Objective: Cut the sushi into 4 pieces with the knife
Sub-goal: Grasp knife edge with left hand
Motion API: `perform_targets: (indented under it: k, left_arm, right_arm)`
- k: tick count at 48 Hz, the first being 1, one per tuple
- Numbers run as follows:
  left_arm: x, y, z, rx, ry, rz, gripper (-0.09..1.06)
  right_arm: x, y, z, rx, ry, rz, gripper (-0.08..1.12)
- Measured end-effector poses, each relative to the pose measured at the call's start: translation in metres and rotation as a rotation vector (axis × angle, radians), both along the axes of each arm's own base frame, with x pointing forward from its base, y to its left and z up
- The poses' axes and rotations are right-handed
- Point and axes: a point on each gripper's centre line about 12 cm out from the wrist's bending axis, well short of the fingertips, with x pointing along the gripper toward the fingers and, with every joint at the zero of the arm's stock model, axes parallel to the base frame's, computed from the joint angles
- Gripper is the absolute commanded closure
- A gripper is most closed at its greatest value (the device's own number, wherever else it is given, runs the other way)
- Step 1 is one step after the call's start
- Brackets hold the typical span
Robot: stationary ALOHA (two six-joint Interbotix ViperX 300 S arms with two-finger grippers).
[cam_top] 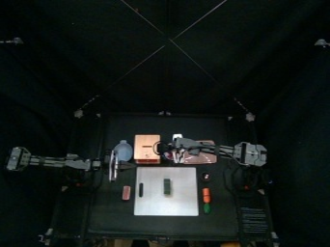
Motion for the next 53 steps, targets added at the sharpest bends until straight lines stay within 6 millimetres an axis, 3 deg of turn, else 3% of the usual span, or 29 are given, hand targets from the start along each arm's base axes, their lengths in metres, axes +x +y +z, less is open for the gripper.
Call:
perform_targets:
  k: [19,25,43,53]
  left_arm:
    - [0.000,0.001,0.001,-0.014,-0.002,0.008,1.00]
    - [0.000,0.001,0.000,-0.018,-0.002,0.010,1.00]
    - [0.000,0.003,0.000,-0.025,-0.001,0.021,1.00]
    - [0.000,0.005,0.001,-0.024,-0.006,0.029,0.99]
  right_arm:
    - [0.007,0.003,0.031,0.041,-0.042,-0.019,0.78]
    - [0.004,0.005,0.053,0.036,-0.097,-0.021,0.78]
    - [-0.043,0.017,0.147,-0.024,-0.371,-0.056,0.78]
    - [-0.074,0.031,0.170,-0.041,-0.524,-0.081,0.78]
